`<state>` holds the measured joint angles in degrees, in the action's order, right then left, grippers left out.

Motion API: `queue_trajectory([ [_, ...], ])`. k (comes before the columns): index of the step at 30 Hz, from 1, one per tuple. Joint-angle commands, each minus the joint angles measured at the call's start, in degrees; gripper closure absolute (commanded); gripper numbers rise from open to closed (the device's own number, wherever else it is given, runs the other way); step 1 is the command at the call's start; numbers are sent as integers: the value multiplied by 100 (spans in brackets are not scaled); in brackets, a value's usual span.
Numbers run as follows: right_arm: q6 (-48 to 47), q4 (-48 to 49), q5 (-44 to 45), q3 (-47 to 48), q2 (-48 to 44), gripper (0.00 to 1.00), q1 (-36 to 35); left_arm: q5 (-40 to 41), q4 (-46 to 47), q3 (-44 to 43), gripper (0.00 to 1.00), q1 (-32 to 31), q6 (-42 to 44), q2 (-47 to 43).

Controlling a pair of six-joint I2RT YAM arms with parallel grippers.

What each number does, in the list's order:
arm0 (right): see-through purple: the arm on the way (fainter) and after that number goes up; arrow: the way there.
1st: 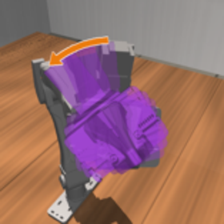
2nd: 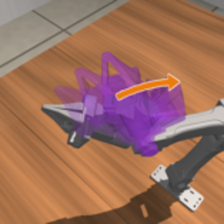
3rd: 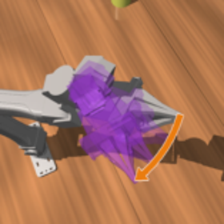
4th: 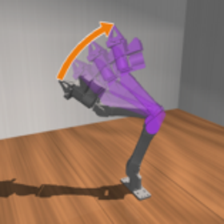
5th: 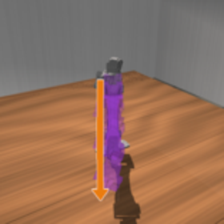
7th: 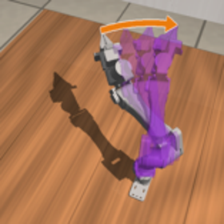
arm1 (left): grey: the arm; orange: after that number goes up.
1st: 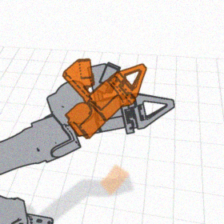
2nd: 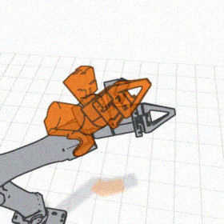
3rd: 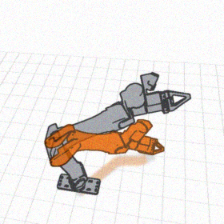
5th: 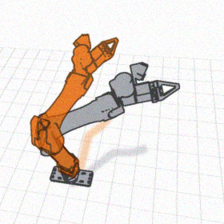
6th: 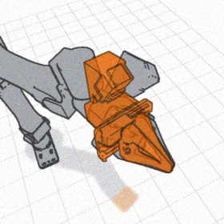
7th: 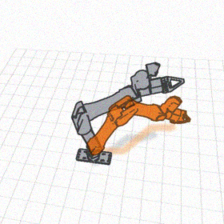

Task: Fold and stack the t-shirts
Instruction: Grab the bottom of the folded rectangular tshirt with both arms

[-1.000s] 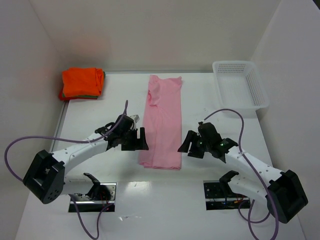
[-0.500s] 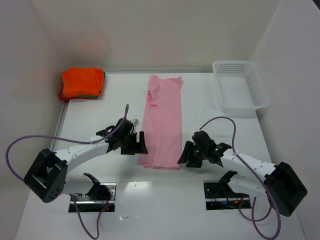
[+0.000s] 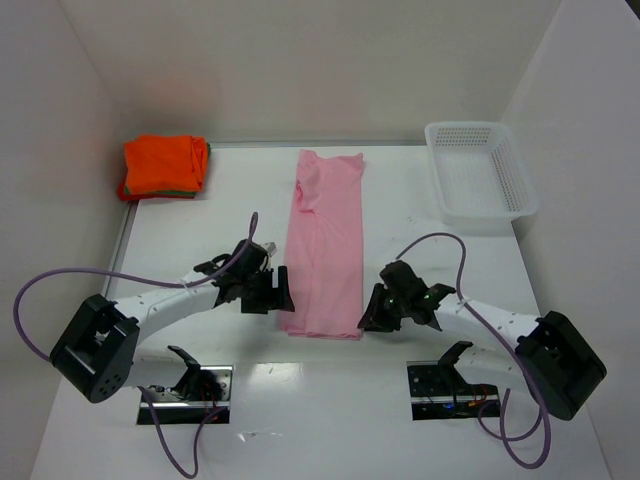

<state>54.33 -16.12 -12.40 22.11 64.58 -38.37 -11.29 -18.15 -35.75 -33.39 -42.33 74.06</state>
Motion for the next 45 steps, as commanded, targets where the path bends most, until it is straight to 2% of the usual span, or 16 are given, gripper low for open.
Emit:
queue_trajectory([
  [1,17,337,116,57,90,75,-48,-93,128,77,14,43,-74,12],
  [2,17,390,115,5,160,79,-48,-93,128,138,14,43,-126,12],
  [3,17,390,115,4,221,90,-48,-93,128,138,14,43,-127,12],
  [5,17,390,228,56,222,100,-48,-145,128,200,14,43,-127,12],
  [13,17,-250,853,259,-120,100,-48,-408,180,323,19,43,-180,12],
  [21,-45,-190,784,206,-428,100,84,-795,470,507,23,43,-188,-41],
  [27,-45,4,599,145,-226,100,84,-744,962,560,27,-422,-697,301],
  [31,-45,4,599,92,-393,100,84,-376,1209,709,39,-642,-1285,363],
  [37,8,4,537,-84,-577,100,84,126,1025,876,54,-643,-1612,-32],
  [40,8,117,485,-137,-630,100,84,180,1024,876,59,-643,-1665,64],
  [41,8,118,485,-137,-630,100,84,180,1103,876,66,-643,-1665,195],
  [44,8,118,432,-137,-630,100,84,39,1235,876,73,-643,-1665,459],
  [45,8,118,432,-137,-630,100,84,39,1235,824,83,-704,-1665,460],
])
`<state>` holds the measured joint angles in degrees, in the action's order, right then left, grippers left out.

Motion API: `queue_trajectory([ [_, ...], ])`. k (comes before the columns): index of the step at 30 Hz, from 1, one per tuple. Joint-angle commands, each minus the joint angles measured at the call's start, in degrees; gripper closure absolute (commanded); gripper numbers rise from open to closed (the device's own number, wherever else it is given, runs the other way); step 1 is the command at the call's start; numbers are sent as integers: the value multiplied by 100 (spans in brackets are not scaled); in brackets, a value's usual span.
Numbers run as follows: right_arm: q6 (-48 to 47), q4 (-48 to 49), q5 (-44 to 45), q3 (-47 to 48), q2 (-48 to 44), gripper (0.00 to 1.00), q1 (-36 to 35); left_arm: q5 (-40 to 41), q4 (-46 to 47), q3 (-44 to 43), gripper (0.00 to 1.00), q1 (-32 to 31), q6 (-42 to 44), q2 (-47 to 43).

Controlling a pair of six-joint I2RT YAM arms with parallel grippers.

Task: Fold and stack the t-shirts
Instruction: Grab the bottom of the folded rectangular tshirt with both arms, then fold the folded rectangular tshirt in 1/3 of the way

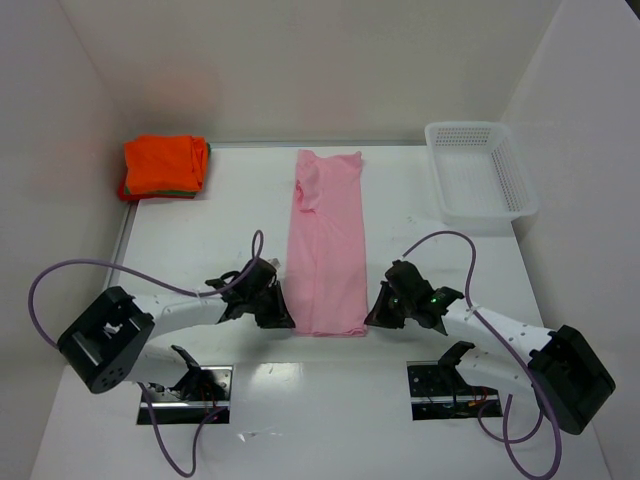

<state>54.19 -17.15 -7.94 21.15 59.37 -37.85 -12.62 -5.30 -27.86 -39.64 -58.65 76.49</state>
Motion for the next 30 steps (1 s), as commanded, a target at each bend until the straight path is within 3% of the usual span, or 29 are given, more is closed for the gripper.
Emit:
queue_trajectory([
  [1,21,221,-14,-40,-110,100,32,172,-50,-26,91,-79,-32,278],
  [3,21,221,-14,-40,-110,100,32,172,-120,-96,100,-79,-32,279],
  [8,21,221,-14,20,-110,100,32,172,-568,-430,100,-79,152,130],
  [18,-312,-87,232,1119,293,100,206,462,-1641,-1695,100,96,837,-424],
  [24,-751,-140,285,1866,899,100,690,252,-1702,-2100,100,764,1285,-73],
  [30,-1226,-140,153,2665,1585,100,1420,-275,-1632,-2924,100,1431,2120,892],
])
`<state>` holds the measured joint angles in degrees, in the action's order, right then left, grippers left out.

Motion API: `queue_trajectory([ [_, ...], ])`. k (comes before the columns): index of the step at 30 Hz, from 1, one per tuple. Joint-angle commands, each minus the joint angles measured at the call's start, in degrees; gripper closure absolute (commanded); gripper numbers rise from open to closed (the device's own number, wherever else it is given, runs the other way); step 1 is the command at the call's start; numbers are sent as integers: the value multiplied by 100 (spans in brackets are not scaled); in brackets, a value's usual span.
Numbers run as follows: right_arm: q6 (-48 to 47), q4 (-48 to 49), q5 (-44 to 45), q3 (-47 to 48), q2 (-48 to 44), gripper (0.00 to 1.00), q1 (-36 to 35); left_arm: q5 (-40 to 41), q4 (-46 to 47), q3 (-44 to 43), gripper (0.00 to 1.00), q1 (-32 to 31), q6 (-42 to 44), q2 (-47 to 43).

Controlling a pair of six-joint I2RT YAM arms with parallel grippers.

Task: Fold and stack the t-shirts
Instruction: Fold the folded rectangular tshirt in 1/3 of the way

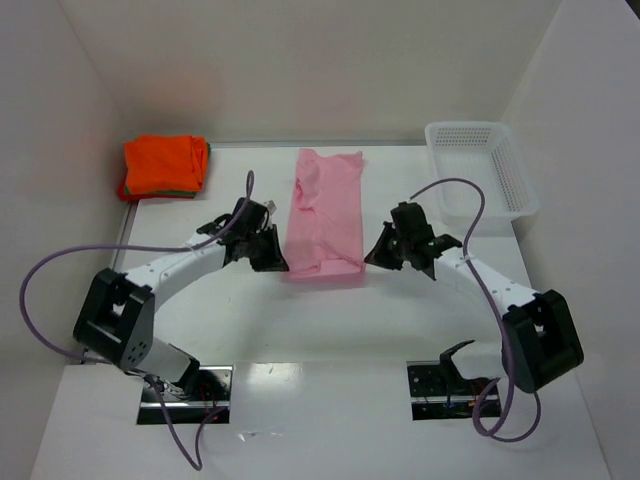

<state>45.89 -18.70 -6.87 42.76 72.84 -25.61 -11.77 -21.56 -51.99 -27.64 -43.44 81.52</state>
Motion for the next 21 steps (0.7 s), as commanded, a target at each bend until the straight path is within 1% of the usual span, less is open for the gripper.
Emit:
queue_trajectory([
  [1,-449,15,46,609,475,100,257,-483,-6,-662,100,293,783,739],
  [6,-721,208,-191,1278,1232,100,635,-791,-6,-1497,100,592,1179,1550],
  [10,-827,314,-341,1690,1777,100,706,-1099,-120,-2209,100,847,1461,2314],
  [13,-941,367,-394,2033,2207,100,759,-1240,-243,-2718,100,848,1663,2719],
  [16,-994,420,-446,2359,2577,100,759,-1415,-304,-2992,100,901,1786,3018],
  [21,-1047,420,-499,3026,3016,100,759,-1469,-357,-3379,100,1006,1839,3265],
])
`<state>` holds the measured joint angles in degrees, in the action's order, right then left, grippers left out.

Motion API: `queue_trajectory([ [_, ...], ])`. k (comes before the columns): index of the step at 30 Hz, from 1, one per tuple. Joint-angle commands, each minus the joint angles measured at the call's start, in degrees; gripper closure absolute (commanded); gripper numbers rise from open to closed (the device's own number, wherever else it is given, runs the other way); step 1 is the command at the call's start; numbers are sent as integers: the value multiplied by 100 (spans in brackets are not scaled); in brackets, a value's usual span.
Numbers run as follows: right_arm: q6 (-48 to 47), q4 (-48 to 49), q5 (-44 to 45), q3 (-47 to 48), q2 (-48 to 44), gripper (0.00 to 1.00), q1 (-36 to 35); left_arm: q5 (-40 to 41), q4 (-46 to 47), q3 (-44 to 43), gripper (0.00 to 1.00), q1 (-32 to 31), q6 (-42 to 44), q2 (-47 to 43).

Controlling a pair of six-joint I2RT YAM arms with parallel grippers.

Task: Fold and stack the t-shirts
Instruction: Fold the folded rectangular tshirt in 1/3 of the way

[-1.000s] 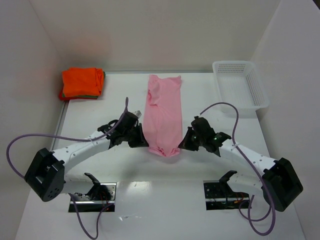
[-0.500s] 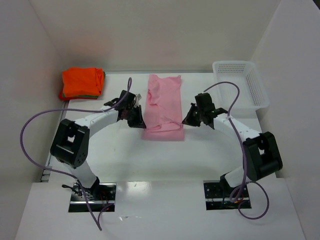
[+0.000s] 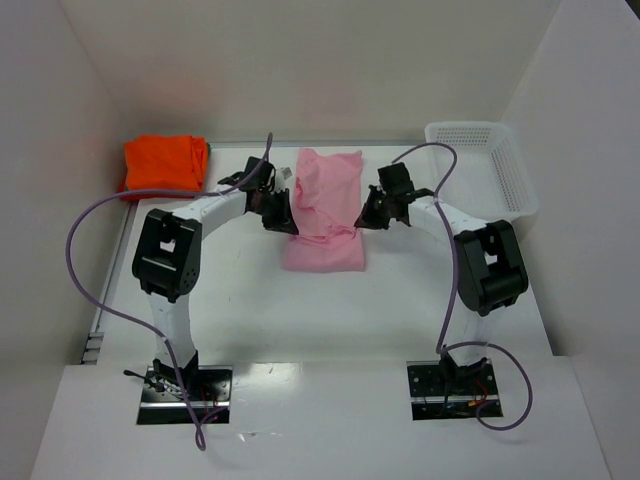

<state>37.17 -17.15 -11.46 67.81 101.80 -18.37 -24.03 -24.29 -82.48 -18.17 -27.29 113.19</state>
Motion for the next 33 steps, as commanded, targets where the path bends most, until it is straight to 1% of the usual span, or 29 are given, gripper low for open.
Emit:
queue_trajectory([
  [1,-175,264,-40,618,191,100,35,-329,-136,-391,100,120,276,159],
  [5,-228,212,-40,1049,419,100,97,-330,-190,-717,100,173,329,274],
  [9,-280,159,13,1243,525,100,211,-382,-190,-945,100,235,382,379],
  [16,-280,291,65,1050,376,100,317,-541,-103,-1016,100,288,382,441],
  [23,-386,344,-215,1260,1008,100,387,-673,-40,-1350,100,288,382,941],
  [25,-386,344,-216,1331,1122,100,387,-673,-40,-1472,97,288,382,1012],
  [27,-438,404,-268,1393,1202,100,387,-612,-40,-1473,90,288,435,1170],
  [30,-499,405,-269,1533,1360,100,387,-611,21,-1604,82,402,435,1232],
  [32,-500,405,-269,1682,1500,98,387,-611,21,-1657,80,402,435,1285],
  [33,-561,405,-269,1735,1501,97,387,-664,21,-1658,74,463,435,1346],
])
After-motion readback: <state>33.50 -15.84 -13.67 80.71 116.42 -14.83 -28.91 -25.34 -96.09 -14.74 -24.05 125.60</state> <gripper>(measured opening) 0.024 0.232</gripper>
